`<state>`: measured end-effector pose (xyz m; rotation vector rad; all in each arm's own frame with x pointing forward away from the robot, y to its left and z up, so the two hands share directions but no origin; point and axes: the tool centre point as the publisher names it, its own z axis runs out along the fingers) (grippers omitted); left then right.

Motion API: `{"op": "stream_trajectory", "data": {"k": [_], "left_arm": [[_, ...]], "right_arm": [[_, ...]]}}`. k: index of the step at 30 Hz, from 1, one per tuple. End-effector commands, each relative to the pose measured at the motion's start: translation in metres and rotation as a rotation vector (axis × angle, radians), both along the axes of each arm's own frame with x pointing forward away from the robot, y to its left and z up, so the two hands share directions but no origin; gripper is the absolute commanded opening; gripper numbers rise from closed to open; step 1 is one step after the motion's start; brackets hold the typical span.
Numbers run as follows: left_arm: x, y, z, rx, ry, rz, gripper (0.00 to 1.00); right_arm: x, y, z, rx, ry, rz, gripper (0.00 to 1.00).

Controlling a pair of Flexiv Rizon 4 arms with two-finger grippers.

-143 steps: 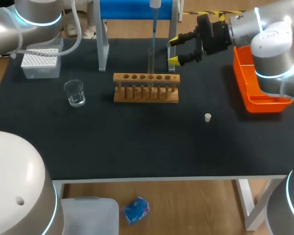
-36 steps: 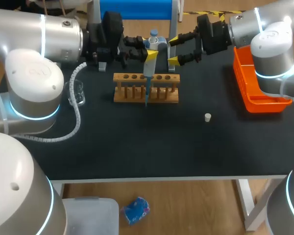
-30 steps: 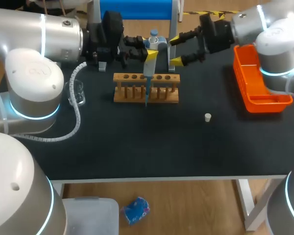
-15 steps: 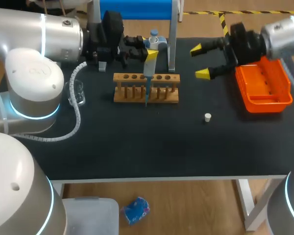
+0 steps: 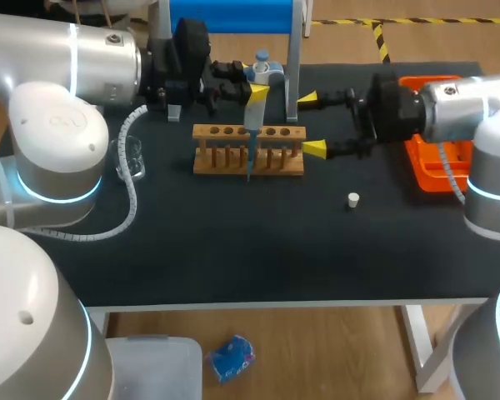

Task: Invert the test tube, pick up the pipette, mount the tip to pipette, aspirate from beaker and dispense into the tube, eject the tip, return the pipette, and cap with the stopper.

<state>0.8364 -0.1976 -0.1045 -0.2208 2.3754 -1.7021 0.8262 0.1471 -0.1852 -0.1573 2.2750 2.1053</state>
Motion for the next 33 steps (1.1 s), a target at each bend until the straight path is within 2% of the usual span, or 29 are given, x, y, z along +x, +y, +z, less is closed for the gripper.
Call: {"op": "stream_trajectory", "data": {"k": [1, 14, 18, 22, 33], "left_arm": [[0.0, 0.0, 0.0, -0.001, 0.0, -0.002, 0.0], [0.0, 0.0, 0.0, -0.001, 0.0, -0.002, 0.0], [0.0, 0.0, 0.0, -0.001, 0.0, -0.002, 0.0], [0.0, 0.0, 0.0, -0.001, 0.0, -0.002, 0.0], [0.0, 0.0, 0.0, -0.001, 0.0, -0.002, 0.0]], "right_arm": [[0.003, 0.001, 0.0, -0.002, 0.001, 0.006, 1.0], [0.003, 0.001, 0.0, -0.002, 0.001, 0.006, 1.0], [0.01, 0.022, 0.003, 0.064, 0.011, 0.027, 1.0], [0.012, 0.044, 0.008, 0.088, 0.035, 0.075, 1.0], [0.017, 0.065, 0.022, 0.136, 0.123, 0.115, 1.0]]}}
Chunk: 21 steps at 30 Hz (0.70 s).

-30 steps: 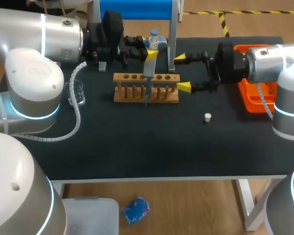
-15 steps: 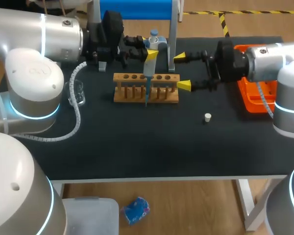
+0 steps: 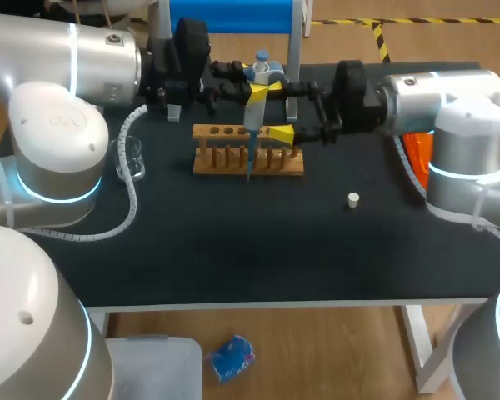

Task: Invert the test tube, pick up the pipette, mount the tip to pipette, aspirate from beaker and dispense into the tube, eject the tip, return the pipette, and cap with the stopper.

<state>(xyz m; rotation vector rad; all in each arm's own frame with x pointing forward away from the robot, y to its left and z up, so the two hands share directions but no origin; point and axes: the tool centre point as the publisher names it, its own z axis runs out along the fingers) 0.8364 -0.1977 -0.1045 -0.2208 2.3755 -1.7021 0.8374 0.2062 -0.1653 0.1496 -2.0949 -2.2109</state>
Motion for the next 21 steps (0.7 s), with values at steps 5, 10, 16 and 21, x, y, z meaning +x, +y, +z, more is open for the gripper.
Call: {"op": "stream_trajectory", "data": {"k": [5, 10, 16, 21], "left_arm": [[0.0, 0.0, 0.0, -0.001, 0.0, -0.002, 0.0], [0.0, 0.0, 0.0, -0.001, 0.0, -0.002, 0.0], [0.0, 0.0, 0.0, -0.001, 0.0, -0.002, 0.0], [0.0, 0.0, 0.0, -0.001, 0.0, -0.002, 0.0]], "right_arm": [[0.008, 0.01, 0.007, -0.022, 0.039, 0.021, 1.0], [0.007, 0.017, 0.009, -0.046, 0.046, 0.019, 1.0], [0.004, 0.025, 0.007, -0.064, 0.041, 0.024, 1.0], [0.004, 0.029, 0.008, -0.075, 0.024, 0.021, 1.0]]}}
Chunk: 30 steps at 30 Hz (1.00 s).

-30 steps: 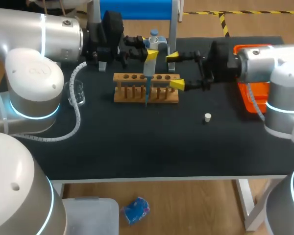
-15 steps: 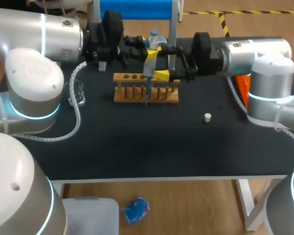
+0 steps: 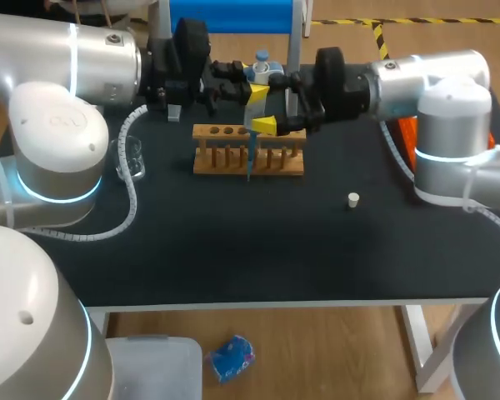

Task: Invert the test tube, pick up the pipette, mount the tip to pipette, aspirate from beaker and dispense into the tube, eject the tip, return the pipette, and cap with the stopper.

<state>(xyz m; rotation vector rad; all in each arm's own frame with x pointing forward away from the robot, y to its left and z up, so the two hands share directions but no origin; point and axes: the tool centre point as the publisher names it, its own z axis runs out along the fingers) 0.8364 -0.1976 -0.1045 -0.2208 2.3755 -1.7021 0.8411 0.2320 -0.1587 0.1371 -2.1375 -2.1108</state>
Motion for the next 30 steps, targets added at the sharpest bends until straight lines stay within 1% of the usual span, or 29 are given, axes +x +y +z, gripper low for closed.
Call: {"op": "stream_trajectory", "data": {"k": [1, 6, 12, 13, 14, 15, 17, 21, 25, 26, 27, 28, 29, 30], "left_arm": [[0.0002, 0.0003, 0.0002, -0.001, 0.0, -0.002, 0.0], [0.0002, 0.0003, 0.0002, -0.001, 0.0, -0.002, 0.0], [0.0002, 0.0003, 0.0002, -0.001, 0.0, -0.002, 0.0], [0.0002, 0.0003, 0.0002, -0.001, 0.0, -0.002, 0.0], [0.0002, 0.0003, 0.0002, -0.001, 0.0, -0.002, 0.0], [0.0002, 0.0003, 0.0002, -0.001, 0.0, -0.002, 0.0], [0.0002, 0.0003, 0.0002, -0.001, 0.0, -0.002, 0.0], [0.0002, 0.0003, 0.0002, -0.001, 0.0, -0.002, 0.0], [0.0002, 0.0003, 0.0002, -0.001, 0.0, -0.002, 0.0], [0.0002, 0.0003, 0.0002, -0.001, 0.0, -0.002, 0.0], [0.0002, 0.0003, 0.0002, -0.001, 0.0, -0.002, 0.0], [0.0002, 0.0003, 0.0002, -0.001, 0.0, -0.002, 0.0], [0.0002, 0.0003, 0.0002, -0.001, 0.0, -0.002, 0.0], [0.0002, 0.0003, 0.0002, -0.001, 0.0, -0.002, 0.0]], "right_arm": [[0.0001, 0.0036, 0.0016, -0.003, -0.011, -0.006, 1.0], [0.0003, 0.0047, 0.0058, 0.005, -0.029, -0.012, 1.0], [0.0015, 0.0051, 0.004, 0.015, -0.025, -0.015, 1.0], [0.0019, 0.0052, 0.0033, 0.018, -0.023, -0.018, 0.95], [0.002, 0.0054, 0.0027, 0.019, -0.023, -0.018, 0.81], [0.0022, 0.0056, 0.0022, 0.019, -0.023, -0.019, 0.71], [0.0023, 0.0059, 0.0019, 0.023, -0.02, -0.02, 0.59], [0.0034, 0.0059, 0.0047, 0.031, -0.025, -0.022, 0.55], [0.0041, 0.0059, 0.0063, 0.042, -0.029, -0.024, 0.55], [0.0041, 0.006, 0.0064, 0.043, -0.029, -0.025, 0.56], [0.0039, 0.0064, 0.0065, 0.045, -0.029, -0.025, 0.6], [0.0036, 0.0071, 0.0065, 0.047, -0.028, -0.025, 0.62], [0.0032, 0.0081, 0.0062, 0.047, -0.028, -0.025, 0.71], [0.0028, 0.0088, 0.006, 0.049, -0.027, -0.023, 0.73]]}}
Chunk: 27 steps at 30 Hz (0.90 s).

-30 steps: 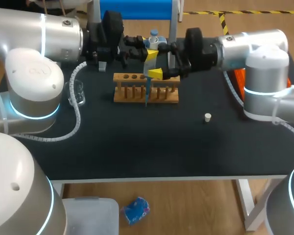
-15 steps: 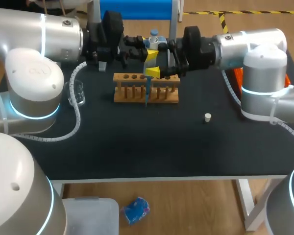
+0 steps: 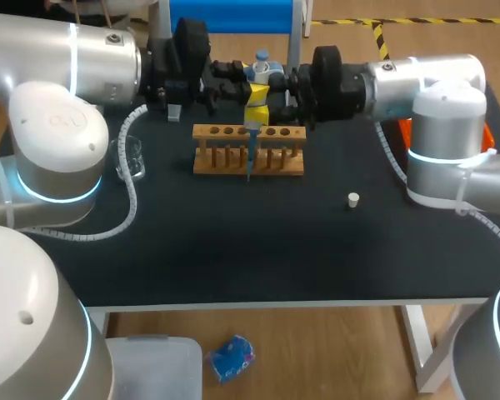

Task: Invert the test tube, pick up the pipette, mount the tip to pipette, aspirate from beaker and dispense into the tube, eject the tip, return the pipette, and cap with the stopper.

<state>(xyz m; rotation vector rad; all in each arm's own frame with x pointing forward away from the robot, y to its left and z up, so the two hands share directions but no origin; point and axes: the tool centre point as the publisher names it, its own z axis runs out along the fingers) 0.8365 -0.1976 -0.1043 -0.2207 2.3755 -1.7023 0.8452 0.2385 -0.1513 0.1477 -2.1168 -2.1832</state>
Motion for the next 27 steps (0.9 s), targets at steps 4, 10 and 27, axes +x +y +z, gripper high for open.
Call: {"op": "stream_trajectory", "data": {"k": [4, 10, 27], "left_arm": [[0.0001, 0.0003, 0.0, -0.001, 0.0, -0.002, 0.0], [0.0001, 0.0003, 0.0, -0.001, 0.0, -0.002, 0.0], [0.0001, 0.0003, 0.0, -0.001, 0.0, -0.002, 0.0]], "right_arm": [[-0.0017, 0.0029, -0.0017, 0.01, 0.0, -0.002, 0.62], [-0.0017, 0.0029, -0.0015, 0.019, 0.0, -0.008, 0.2], [-0.0042, 0.0027, 0.0037, -0.014, -0.009, 0.021, 0.0]]}}
